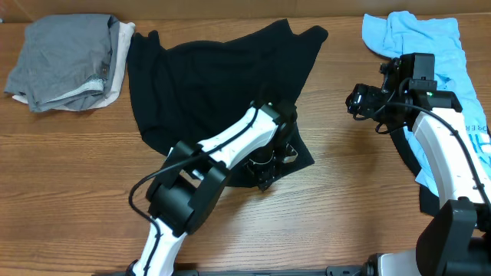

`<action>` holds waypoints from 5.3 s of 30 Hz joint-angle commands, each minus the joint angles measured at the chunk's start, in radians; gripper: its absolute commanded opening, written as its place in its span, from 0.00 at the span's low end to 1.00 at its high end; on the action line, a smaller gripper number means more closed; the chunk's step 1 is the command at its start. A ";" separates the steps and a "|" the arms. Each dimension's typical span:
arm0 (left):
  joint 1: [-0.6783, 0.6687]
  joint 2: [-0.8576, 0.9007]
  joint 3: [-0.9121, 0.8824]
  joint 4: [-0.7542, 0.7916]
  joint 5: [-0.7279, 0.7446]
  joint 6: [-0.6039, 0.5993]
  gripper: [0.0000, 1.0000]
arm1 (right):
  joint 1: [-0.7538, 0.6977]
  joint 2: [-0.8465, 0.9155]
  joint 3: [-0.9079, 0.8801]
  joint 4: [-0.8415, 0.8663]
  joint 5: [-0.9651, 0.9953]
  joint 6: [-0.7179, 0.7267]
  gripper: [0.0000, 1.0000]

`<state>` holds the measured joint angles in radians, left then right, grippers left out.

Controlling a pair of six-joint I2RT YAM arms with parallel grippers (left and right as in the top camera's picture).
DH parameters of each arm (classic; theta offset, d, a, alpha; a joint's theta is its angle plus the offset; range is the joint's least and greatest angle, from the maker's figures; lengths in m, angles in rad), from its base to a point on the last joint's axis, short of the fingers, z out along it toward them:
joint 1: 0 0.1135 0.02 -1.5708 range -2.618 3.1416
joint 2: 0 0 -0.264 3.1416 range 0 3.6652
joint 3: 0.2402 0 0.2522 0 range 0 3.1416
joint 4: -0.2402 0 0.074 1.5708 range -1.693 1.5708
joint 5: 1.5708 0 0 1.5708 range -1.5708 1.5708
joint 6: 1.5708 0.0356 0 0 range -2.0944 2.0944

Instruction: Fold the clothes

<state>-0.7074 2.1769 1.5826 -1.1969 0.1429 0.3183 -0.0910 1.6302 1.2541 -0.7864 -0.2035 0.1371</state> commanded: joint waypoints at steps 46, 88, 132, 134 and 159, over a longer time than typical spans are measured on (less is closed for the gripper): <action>0.254 -0.193 -0.005 -0.238 -0.188 -0.509 1.00 | 0.053 0.284 0.000 0.323 -0.026 0.046 0.77; 0.386 -0.299 0.232 -0.073 -0.229 -0.472 1.00 | 0.005 0.417 0.009 -0.367 0.291 0.790 0.04; 0.477 -0.198 0.232 0.043 -0.254 -0.306 1.00 | 0.032 -0.296 -0.285 -0.098 0.095 0.341 0.97; 0.477 -0.198 0.232 0.050 -0.253 -0.306 1.00 | 0.050 -0.273 -0.285 -0.013 0.077 0.337 0.93; 0.478 -0.198 0.232 0.071 -0.247 -0.307 1.00 | 0.152 0.115 -0.285 0.306 0.089 0.391 0.45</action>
<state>-0.2348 1.9678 1.8000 -1.1313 -0.1020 0.0002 0.0597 1.7424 0.9699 -0.5018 -0.1223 0.5083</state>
